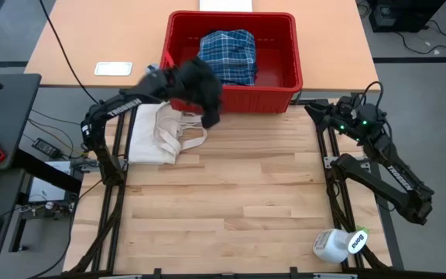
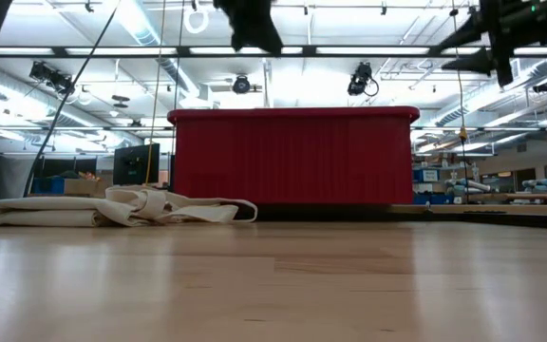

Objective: Fold Laundry from Bin
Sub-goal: Return to Home Position

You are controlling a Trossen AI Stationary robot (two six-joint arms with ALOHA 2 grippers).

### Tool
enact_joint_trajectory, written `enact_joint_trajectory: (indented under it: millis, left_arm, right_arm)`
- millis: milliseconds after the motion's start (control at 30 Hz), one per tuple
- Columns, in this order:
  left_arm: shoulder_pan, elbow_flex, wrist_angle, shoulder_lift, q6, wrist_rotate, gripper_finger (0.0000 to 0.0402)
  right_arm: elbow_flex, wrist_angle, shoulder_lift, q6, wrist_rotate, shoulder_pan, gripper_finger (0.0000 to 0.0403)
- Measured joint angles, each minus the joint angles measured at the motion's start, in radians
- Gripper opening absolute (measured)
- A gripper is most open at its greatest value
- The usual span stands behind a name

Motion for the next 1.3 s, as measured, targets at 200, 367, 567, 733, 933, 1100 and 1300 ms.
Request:
enact_joint_trajectory:
  millis: [200, 367, 567, 733, 933, 1100, 1300]
  left_arm:
    - [-0.072, -0.37, 0.194, -0.085, -0.106, -0.001, 0.0104]
    - [-0.123, -0.677, 0.5, -0.271, -0.231, -0.003, 0.0104]
    - [-0.151, -0.96, 0.729, -0.54, -0.337, -0.062, 0.0104]
    - [-0.151, -1.154, 0.749, -0.758, -0.464, -0.139, 0.0104]
    - [-0.152, -1.404, 0.741, -0.976, -0.633, -0.271, 0.0105]
    - [-0.149, -1.511, 0.577, -1.107, -0.772, -0.333, 0.0105]
    - [-0.197, -1.517, 0.459, -1.198, -0.788, -0.316, 0.0105]
  right_arm:
    - [-0.093, -0.001, -0.014, 0.038, 0.012, 0.0, 0.0213]
    - [-0.143, 0.007, -0.007, 0.045, -0.003, 0.0, 0.0213]
    - [-0.157, 0.009, -0.007, 0.045, -0.001, 0.0, 0.0213]
    - [-0.157, 0.008, -0.007, 0.039, 0.001, 0.0, 0.0213]
    - [-0.157, 0.0, -0.007, 0.087, -0.005, 0.0, 0.0213]
    - [-0.157, -0.005, -0.007, 0.131, -0.035, -0.001, 0.0213]
    - [-0.157, 0.023, -0.008, 0.144, -0.034, -0.001, 0.0213]
